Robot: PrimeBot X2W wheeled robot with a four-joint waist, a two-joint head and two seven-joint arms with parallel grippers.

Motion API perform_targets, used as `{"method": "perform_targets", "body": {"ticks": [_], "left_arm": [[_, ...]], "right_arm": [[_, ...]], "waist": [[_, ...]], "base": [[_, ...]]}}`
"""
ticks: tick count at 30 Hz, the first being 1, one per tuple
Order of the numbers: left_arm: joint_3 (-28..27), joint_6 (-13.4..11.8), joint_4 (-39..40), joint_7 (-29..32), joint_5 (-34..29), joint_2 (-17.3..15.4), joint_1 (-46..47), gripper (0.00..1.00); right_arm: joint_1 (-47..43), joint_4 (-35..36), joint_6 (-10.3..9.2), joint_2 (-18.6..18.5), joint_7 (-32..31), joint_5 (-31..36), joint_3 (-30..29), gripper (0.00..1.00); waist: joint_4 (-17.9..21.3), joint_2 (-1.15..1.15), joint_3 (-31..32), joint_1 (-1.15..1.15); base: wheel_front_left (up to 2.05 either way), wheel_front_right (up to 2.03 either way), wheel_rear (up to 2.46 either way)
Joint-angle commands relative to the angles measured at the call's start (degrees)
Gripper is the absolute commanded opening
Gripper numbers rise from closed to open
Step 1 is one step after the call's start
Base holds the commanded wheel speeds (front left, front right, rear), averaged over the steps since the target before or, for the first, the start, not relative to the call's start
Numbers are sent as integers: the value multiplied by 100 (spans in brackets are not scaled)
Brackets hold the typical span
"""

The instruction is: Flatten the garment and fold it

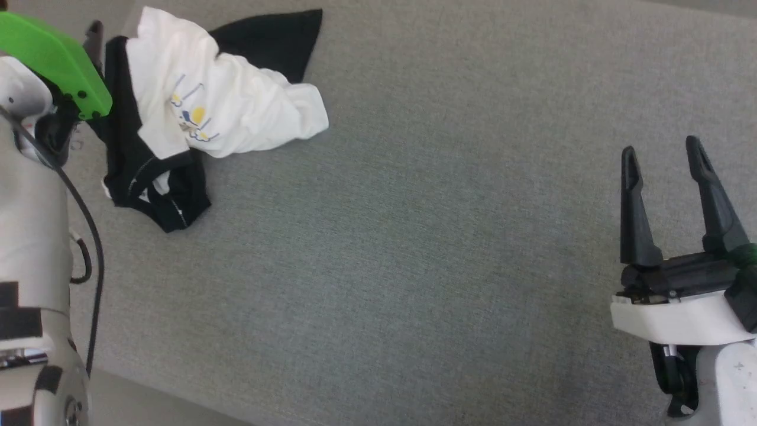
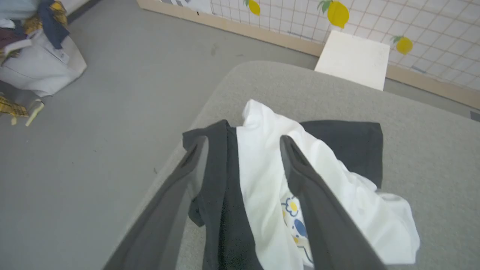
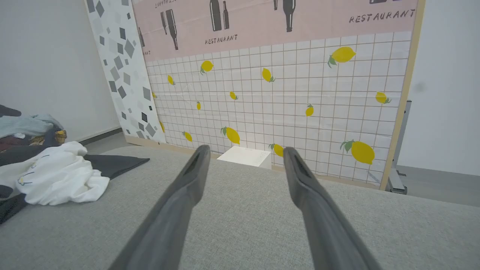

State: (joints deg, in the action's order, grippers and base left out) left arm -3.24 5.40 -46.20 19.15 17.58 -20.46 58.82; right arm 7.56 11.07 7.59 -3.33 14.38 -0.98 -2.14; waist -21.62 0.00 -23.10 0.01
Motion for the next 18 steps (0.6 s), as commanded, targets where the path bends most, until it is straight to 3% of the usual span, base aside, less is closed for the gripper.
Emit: {"method": "perform_targets", "body": {"ticks": [1,10,14,17,18], "left_arm": [[43,70,-176,230,162,-50,217,100],[775,205,-501,1901,738,-114,88,100],[1218,207,-654,2332,962,-169,-342,100],[1362,208,-713,2340,1121,-15,-485,100],[1433,208,-719,2322,1147,-6,-521,87]], "right_arm": [[120,72,-10,-52,62,27,-4,100],[273,188,-10,-190,62,55,30,100],[276,207,-10,-237,62,70,44,100],[254,179,-10,-253,62,78,52,100],[249,159,-10,-259,62,81,79,100]], "waist": [[121,0,-310,-1],[325,0,-630,-1],[348,0,-684,-1],[304,0,-656,-1],[298,0,-633,-1]], "base": [[0,0,0],[0,0,0],[0,0,0],[0,0,0],[0,0,0]]}}
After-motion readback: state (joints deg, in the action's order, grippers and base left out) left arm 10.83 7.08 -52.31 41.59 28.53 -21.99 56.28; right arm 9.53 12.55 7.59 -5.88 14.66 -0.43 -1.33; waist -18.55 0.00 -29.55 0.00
